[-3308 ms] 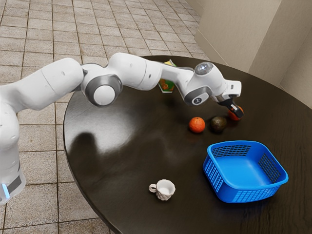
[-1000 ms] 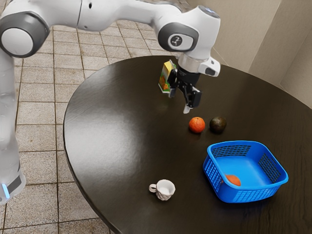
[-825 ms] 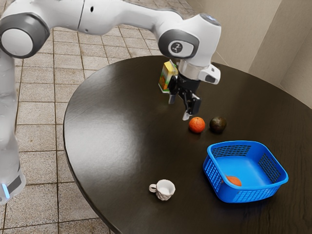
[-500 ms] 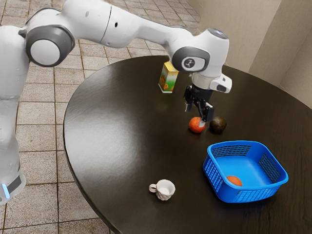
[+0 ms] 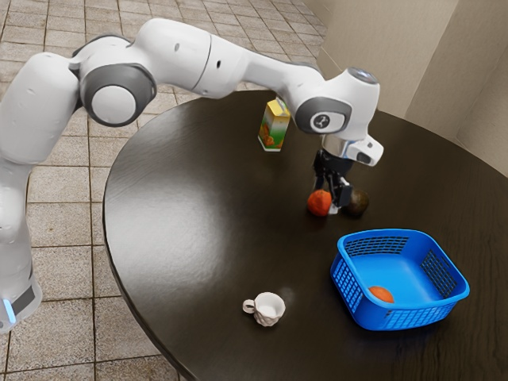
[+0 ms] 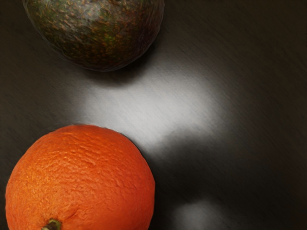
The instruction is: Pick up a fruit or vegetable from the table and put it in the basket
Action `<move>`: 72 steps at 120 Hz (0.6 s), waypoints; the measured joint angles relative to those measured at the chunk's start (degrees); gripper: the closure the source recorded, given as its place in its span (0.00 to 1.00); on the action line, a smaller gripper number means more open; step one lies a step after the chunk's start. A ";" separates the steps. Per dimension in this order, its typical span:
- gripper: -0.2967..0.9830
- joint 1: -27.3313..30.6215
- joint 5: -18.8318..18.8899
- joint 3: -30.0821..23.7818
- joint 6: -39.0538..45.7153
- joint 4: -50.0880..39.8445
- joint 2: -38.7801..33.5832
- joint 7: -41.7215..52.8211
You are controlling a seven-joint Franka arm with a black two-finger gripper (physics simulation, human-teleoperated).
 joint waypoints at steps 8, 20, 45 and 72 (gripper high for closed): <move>0.23 0.04 0.08 0.00 0.05 0.12 0.03 1.11; 0.23 0.12 0.14 0.00 0.07 0.16 0.11 2.53; 0.23 0.37 0.16 1.35 -0.52 1.48 0.20 4.77; 0.23 1.46 0.11 1.50 -0.82 1.57 1.45 6.49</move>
